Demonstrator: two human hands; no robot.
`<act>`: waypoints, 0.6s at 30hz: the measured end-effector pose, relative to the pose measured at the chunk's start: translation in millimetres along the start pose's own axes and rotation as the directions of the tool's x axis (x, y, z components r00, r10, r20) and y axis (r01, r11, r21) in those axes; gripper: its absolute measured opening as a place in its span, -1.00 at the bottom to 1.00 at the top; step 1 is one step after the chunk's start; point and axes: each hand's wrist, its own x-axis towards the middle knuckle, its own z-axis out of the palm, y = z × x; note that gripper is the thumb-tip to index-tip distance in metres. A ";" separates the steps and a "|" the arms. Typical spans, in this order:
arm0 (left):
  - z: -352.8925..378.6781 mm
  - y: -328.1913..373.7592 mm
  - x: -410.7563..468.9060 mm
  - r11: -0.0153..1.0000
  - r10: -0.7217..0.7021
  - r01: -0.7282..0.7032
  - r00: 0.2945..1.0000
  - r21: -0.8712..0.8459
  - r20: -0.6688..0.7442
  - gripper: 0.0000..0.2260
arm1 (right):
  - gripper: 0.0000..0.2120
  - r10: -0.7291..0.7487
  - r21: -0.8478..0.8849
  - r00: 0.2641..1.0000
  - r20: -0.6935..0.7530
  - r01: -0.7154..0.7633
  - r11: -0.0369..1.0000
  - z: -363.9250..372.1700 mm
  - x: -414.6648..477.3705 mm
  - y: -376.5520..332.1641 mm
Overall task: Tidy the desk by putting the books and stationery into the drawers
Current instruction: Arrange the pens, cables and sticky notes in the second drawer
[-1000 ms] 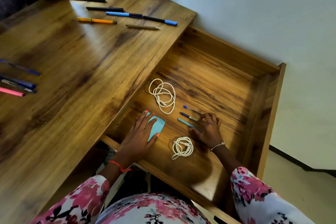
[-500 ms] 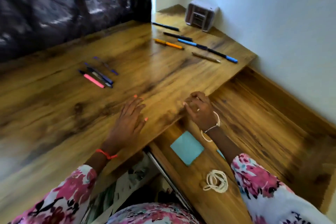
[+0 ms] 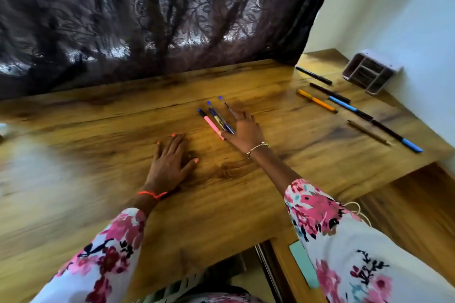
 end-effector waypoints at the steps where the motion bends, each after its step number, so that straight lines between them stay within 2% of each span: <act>1: 0.9 -2.8 1.2 1.000 0.004 -0.004 1.000 0.011 -0.003 -0.21 | -0.21 0.039 -0.011 0.999 0.033 -0.039 0.999 3.1 9.0 -6.5; 4: 3.2 -4.1 3.3 1.000 0.003 -0.003 1.000 0.023 -0.025 -0.23 | -0.11 0.126 -0.036 0.985 0.121 -0.123 0.992 12.8 30.3 -20.8; 8: 4.3 -3.5 3.2 0.999 0.011 -0.009 0.999 0.036 -0.042 -0.25 | -0.09 0.194 -0.074 0.970 0.145 -0.185 0.980 26.6 50.7 -28.2; 10: 4.8 -3.0 2.6 0.999 0.010 -0.007 0.999 0.043 -0.051 -0.26 | -0.15 0.197 -0.120 0.970 0.141 -0.181 0.976 31.8 56.1 -28.0; 15: 6.8 -4.0 3.5 0.998 0.012 -0.009 0.998 0.058 -0.059 -0.30 | -0.48 0.092 -0.193 0.984 0.153 -0.061 0.979 39.4 56.7 -30.7; 18: 7.3 -3.9 4.2 0.997 0.019 -0.014 0.998 0.075 -0.055 -0.31 | -0.48 0.118 -0.251 0.975 0.190 -0.068 0.966 44.2 50.9 -31.9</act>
